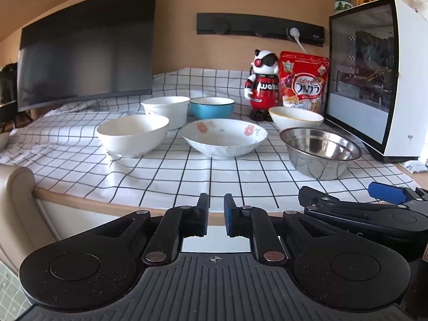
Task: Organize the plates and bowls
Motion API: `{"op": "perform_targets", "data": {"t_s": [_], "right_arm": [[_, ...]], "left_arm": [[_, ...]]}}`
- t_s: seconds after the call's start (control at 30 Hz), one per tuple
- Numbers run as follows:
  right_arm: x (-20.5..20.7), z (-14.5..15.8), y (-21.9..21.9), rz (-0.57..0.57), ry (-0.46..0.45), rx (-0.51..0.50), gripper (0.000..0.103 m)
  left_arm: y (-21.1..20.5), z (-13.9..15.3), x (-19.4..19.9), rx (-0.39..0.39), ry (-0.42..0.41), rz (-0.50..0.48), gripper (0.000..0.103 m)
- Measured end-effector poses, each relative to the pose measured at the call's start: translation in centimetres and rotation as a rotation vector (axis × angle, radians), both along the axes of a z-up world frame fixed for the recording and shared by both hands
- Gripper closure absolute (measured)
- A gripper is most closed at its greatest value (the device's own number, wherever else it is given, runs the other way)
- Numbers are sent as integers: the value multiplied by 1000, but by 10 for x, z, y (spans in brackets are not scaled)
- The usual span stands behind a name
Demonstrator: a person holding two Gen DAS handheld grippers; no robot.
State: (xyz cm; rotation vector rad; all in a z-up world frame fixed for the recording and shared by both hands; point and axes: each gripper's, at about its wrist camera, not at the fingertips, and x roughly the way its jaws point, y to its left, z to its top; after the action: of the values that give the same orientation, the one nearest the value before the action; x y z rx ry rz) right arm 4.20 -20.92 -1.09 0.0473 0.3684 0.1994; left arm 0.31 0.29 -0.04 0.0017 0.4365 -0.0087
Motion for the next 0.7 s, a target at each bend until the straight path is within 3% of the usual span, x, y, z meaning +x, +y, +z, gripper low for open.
{"op": "perform_targets", "data": {"t_s": [0.7], "right_arm": [[3, -1, -1, 0, 7, -8, 0]], "left_arm": [[1, -2, 4, -16, -6, -2, 89]]}}
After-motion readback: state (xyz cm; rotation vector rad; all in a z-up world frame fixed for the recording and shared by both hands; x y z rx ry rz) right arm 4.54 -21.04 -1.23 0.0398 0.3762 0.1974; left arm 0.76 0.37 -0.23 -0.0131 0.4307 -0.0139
